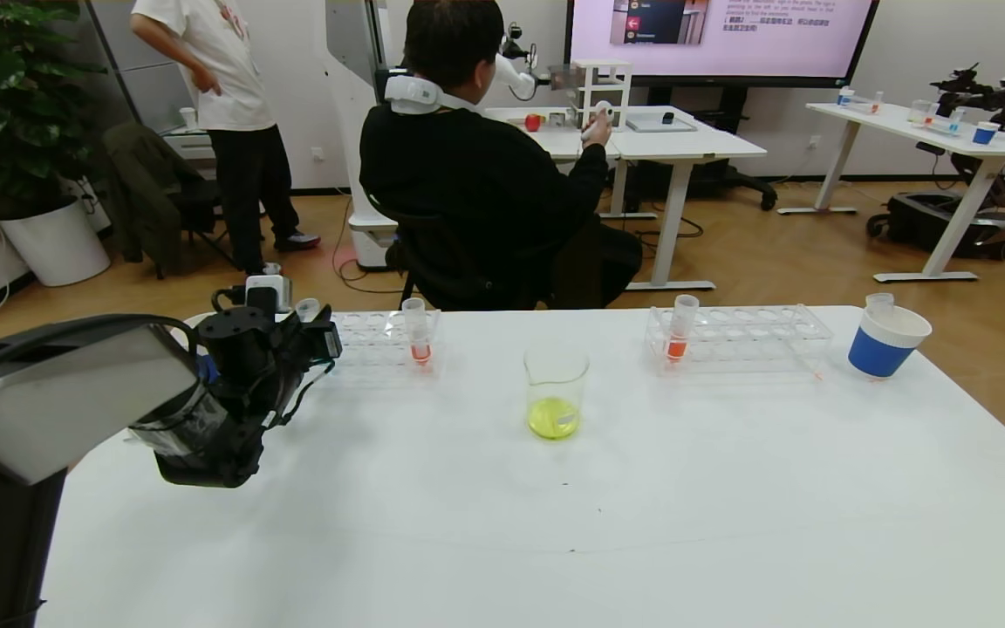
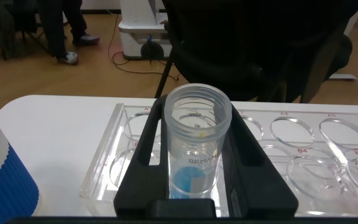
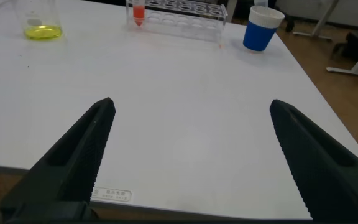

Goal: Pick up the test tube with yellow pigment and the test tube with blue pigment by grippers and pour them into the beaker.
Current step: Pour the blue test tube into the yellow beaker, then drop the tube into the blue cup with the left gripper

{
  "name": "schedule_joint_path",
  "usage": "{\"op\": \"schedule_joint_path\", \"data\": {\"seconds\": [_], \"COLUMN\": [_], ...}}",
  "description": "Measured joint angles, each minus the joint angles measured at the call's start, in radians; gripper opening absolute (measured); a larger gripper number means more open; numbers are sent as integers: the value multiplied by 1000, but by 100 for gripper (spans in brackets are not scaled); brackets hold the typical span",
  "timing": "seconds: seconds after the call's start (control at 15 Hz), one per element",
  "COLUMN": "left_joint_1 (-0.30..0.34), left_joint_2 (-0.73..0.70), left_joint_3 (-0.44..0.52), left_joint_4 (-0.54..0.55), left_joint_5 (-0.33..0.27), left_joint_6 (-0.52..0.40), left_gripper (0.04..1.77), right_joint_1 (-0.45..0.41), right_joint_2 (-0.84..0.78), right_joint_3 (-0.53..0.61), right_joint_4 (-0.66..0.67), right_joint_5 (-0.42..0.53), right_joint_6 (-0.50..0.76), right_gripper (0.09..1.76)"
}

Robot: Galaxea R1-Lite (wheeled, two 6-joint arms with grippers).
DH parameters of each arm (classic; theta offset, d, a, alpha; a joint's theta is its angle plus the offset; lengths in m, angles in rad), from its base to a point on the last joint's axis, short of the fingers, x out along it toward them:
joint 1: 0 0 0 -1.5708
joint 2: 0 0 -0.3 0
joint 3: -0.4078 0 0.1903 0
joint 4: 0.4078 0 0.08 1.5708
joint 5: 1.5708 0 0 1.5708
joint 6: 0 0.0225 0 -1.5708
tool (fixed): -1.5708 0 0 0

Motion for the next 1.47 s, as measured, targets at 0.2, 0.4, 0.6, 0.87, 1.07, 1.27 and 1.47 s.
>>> {"op": "schedule_joint_path", "data": {"seconds": [0.2, 0.4, 0.6, 0.87, 1.07, 1.27, 1.47], "left_joint_1": [-6, -16, -25, -32, -65, -131, -228], "left_joint_2": [-31, -98, -169, -219, -244, -272, -286], "left_joint_3": [-21, -64, -95, -98, -113, -176, -260], "left_joint_4": [71, 212, 301, 310, 320, 379, 397], "left_joint_5": [1, 2, 1, 0, -11, -93, -181], "left_joint_6": [4, 5, 5, 5, 9, 10, 21], "left_gripper": [50, 50, 50, 50, 50, 50, 50], "right_joint_1": [0, 0, 0, 0, 0, 0, 0], "right_joint_2": [0, 0, 0, 0, 0, 0, 0], "right_joint_3": [0, 0, 0, 0, 0, 0, 0], "right_joint_4": [0, 0, -1, 0, 0, 0, 0], "right_joint_5": [0, 0, 0, 0, 0, 0, 0], "right_joint_6": [0, 0, 0, 0, 0, 0, 0], "right_gripper": [174, 174, 174, 174, 174, 174, 174]}}
